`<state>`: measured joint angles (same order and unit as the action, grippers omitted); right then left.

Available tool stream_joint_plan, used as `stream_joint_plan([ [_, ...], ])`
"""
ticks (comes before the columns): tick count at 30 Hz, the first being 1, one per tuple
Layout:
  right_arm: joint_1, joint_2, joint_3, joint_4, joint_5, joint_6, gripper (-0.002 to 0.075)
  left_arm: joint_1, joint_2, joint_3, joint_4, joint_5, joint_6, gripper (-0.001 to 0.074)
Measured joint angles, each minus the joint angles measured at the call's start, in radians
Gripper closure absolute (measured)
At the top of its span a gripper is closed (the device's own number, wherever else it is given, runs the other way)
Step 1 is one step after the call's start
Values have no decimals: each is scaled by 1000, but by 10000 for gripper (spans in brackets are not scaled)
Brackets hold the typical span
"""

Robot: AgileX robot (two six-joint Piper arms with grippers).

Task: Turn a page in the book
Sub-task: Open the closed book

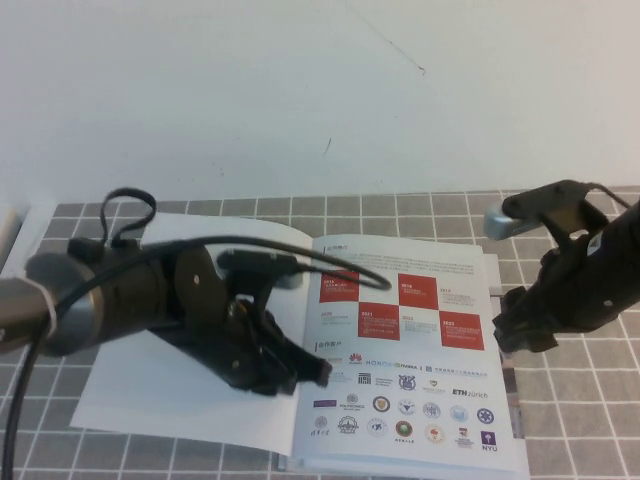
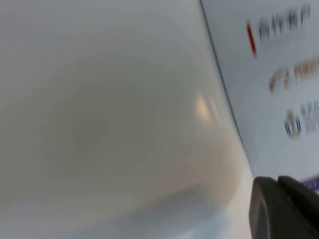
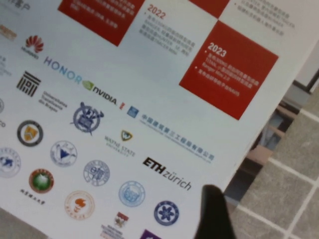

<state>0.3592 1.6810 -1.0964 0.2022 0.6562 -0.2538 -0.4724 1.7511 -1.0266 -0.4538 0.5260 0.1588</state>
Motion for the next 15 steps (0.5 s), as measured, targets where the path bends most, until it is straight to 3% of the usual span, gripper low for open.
stream_joint_plan([
  [7,0,99,0,22,-32,130,281,57,29,-51,44,-75,4,738],
  [15,0,174,-1,109,-39,149,281,69,130,-54,40,-106,4,738],
])
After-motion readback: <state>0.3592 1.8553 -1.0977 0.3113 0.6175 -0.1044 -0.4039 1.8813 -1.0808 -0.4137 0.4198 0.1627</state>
